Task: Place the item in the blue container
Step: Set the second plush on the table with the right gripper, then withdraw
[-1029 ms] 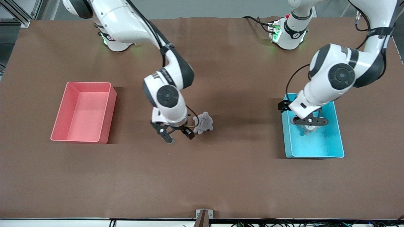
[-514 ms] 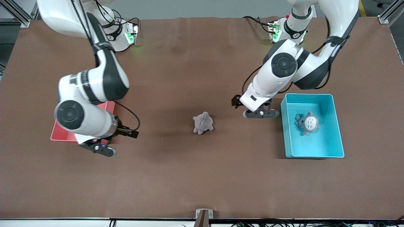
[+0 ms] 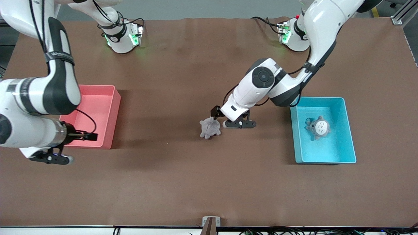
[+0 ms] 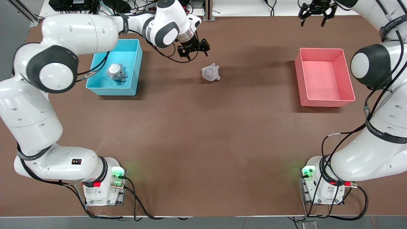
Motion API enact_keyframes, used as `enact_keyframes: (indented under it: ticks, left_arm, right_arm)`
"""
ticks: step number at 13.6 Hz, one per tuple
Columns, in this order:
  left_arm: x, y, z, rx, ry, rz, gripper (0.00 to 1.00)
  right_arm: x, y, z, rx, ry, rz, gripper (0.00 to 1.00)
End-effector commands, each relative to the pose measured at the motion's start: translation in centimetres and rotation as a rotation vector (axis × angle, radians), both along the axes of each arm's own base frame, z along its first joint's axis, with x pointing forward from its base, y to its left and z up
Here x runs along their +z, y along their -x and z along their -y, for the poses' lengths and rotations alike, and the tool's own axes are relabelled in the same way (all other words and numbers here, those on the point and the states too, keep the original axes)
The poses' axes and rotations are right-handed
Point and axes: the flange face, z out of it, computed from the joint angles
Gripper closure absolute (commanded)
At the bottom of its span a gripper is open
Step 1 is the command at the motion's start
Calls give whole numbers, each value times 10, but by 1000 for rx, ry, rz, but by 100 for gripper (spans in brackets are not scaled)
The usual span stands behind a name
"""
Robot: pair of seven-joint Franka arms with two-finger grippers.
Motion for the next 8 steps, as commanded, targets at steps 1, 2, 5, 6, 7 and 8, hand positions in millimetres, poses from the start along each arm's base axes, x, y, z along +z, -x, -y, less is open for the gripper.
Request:
enact_keyframes:
  ticks: [1, 2, 5, 6, 7, 8]
  left_arm:
    - [-28, -5, 32, 44, -21, 33, 0]
    - [-41, -2, 42, 60, -38, 30, 0]
    - [-73, 11, 52, 54, -73, 1, 0]
    - [-79, 16, 56, 45, -79, -6, 0]
    - [-87, 15, 54, 52, -84, -15, 0]
    - [-90, 17, 56, 65, -81, -23, 0]
  right_arm:
    - [25, 16, 38, 56, 13, -14, 0]
    - [30, 18, 61, 66, 0, -14, 0]
    - [35, 21, 98, 94, -26, -7, 0]
    - [35, 21, 100, 85, -25, -7, 0]
    - [36, 22, 100, 87, -19, -8, 0]
    - [32, 21, 102, 86, -16, -13, 0]
